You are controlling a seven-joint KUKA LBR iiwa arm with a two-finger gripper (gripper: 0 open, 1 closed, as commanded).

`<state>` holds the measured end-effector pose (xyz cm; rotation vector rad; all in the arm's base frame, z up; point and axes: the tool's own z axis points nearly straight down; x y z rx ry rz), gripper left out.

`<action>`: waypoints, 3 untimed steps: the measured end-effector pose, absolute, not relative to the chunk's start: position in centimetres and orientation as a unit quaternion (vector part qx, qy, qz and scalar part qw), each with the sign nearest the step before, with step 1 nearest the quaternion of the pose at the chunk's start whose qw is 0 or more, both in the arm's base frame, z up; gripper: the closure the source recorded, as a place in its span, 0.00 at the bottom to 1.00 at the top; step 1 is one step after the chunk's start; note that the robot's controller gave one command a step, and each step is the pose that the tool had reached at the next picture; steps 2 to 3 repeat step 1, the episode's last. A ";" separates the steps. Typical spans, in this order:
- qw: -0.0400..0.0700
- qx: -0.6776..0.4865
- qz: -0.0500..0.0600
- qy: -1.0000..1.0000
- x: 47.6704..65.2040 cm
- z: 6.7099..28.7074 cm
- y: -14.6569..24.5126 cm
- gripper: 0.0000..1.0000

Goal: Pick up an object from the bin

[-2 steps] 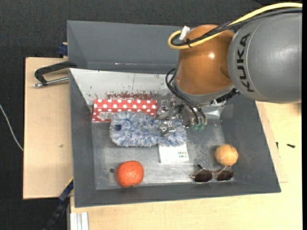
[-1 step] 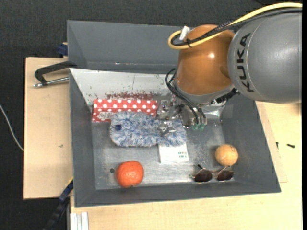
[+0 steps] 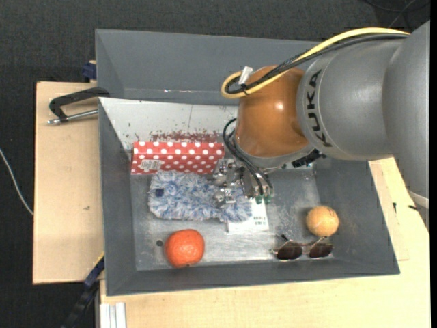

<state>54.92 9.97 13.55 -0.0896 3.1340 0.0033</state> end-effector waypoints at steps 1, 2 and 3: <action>0.004 -0.235 0.000 0.972 52.7 30.1 11.0 1.00; 0.004 -0.235 0.000 0.972 52.7 30.1 11.0 1.00; 0.004 -0.235 0.000 0.972 52.7 30.1 11.0 1.00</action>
Offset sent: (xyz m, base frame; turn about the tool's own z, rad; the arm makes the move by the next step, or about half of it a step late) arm 0.0000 0.0000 0.0000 0.0000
